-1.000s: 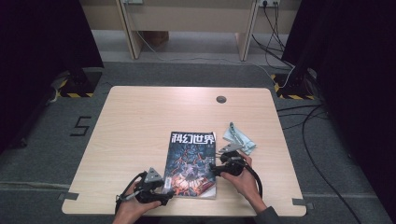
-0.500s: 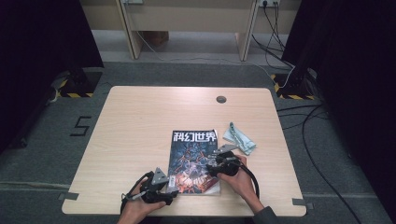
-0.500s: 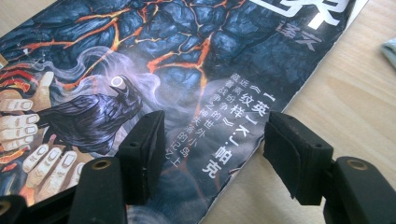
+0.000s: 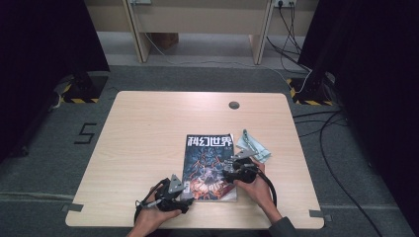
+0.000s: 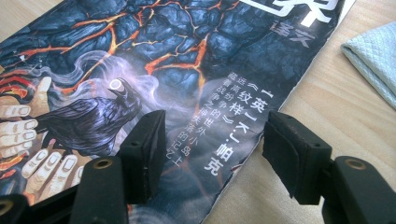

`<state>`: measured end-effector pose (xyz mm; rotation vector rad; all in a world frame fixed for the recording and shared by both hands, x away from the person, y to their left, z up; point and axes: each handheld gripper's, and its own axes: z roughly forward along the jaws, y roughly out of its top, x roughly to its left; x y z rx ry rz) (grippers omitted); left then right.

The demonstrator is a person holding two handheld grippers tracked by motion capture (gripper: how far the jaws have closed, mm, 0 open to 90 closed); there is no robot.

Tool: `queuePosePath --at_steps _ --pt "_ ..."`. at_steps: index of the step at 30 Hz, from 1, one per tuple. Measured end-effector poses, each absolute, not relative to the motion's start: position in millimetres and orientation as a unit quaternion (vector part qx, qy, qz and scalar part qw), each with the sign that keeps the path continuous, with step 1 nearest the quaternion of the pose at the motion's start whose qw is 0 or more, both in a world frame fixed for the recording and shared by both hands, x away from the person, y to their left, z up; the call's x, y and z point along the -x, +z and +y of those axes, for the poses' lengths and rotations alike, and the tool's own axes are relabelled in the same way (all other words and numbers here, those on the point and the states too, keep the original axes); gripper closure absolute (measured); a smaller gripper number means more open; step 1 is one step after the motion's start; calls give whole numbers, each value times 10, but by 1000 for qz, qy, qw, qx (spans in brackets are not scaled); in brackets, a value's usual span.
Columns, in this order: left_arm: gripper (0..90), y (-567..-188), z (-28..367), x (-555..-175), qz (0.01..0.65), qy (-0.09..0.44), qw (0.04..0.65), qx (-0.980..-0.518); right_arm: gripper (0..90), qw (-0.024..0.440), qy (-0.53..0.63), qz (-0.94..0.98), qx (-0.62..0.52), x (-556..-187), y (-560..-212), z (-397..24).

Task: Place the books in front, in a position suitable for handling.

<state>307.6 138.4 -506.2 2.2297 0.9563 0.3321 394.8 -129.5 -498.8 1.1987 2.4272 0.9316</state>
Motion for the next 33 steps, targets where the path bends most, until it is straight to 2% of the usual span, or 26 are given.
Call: queuePosePath --at_steps 18,29,33 --pt "356 -5059 1335 -2980 348 136 331 -867 433 140 314 845 -409 -3804 -4970 -1291" --pt "370 -5041 1382 -2908 356 106 354 -858 426 131 313 845 -413 -3623 -4964 -1319" --pt "346 -5008 1418 -2932 364 112 371 -847 371 107 316 848 -413 -3682 -4945 -1351"
